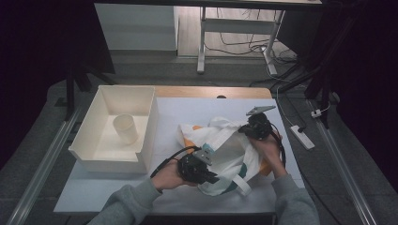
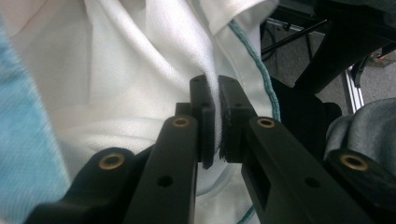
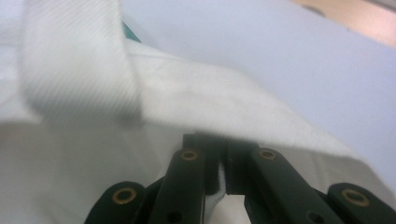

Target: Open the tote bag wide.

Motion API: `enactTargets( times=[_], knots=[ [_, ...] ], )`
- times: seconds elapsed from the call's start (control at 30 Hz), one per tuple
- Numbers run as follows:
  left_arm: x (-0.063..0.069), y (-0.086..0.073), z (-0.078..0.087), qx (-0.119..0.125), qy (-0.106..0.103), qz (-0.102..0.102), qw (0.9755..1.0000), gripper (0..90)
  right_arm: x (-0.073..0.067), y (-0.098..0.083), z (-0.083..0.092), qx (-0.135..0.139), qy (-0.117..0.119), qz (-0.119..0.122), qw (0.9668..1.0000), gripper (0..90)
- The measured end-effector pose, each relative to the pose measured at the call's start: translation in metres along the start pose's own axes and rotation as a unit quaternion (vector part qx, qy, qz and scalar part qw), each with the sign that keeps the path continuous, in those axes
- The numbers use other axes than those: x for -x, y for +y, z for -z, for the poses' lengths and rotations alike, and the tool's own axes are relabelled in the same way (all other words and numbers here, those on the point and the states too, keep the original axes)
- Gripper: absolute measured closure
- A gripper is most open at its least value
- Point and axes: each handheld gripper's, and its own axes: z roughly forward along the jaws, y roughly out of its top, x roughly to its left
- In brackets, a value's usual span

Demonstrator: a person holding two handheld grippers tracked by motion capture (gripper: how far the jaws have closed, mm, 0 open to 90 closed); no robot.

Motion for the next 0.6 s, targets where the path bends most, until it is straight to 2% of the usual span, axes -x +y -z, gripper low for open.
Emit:
enactTargets(
  times=[0.3, 0.6],
  knots=[
    [-0.004, -0.002, -0.006, -0.012, 0.011, 0.007, 0.9998, 84.6, 0.007, -0.013, -0.028, -0.034, -0.002, -0.027, 0.9991, 86.1],
    [-0.004, -0.002, -0.005, -0.006, 0.014, 0.004, 0.9999, 83.3, 0.003, -0.013, -0.025, -0.030, -0.003, -0.019, 0.9994, 85.7]
  ],
)
